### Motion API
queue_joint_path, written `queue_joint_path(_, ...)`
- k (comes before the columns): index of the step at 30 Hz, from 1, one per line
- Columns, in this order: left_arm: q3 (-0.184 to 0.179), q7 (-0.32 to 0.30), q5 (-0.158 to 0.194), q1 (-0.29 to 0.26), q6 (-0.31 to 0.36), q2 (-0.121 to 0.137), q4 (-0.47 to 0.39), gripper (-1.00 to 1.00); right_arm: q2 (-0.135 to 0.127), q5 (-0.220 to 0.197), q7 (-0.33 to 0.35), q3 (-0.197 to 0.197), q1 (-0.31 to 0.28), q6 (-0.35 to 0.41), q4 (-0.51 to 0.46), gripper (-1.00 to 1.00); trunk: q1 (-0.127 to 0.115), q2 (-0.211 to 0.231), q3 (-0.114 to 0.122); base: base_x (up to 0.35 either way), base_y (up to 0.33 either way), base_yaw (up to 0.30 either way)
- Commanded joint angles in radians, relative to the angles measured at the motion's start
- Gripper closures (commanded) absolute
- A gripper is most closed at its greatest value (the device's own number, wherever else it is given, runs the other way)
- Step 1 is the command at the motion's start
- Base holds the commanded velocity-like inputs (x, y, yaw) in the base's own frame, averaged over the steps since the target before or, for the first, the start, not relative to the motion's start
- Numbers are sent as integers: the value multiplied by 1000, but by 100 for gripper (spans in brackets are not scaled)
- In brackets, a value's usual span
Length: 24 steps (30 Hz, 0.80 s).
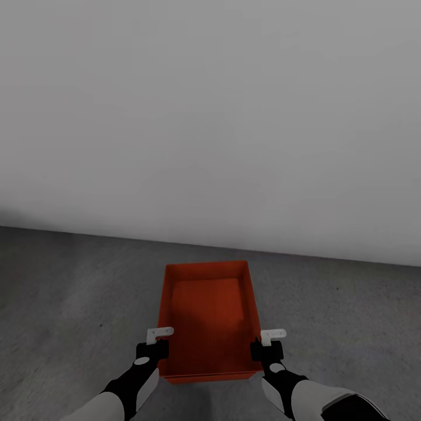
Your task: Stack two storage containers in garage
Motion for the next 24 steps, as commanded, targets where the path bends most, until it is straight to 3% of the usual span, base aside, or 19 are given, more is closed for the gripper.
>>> queue_joint_path(1, 2, 36, 12, 0, -5, 20, 3, 100, 1, 29, 12, -53, -2, -24, -44, 100, 0, 0, -2, 0, 0, 0)
queue_joint_path(24, 2, 36, 12, 0, -5, 21, 3, 100, 1, 29, 10, -53, -2, -24, -44, 100, 0, 0, -6, 1, 0, 0)
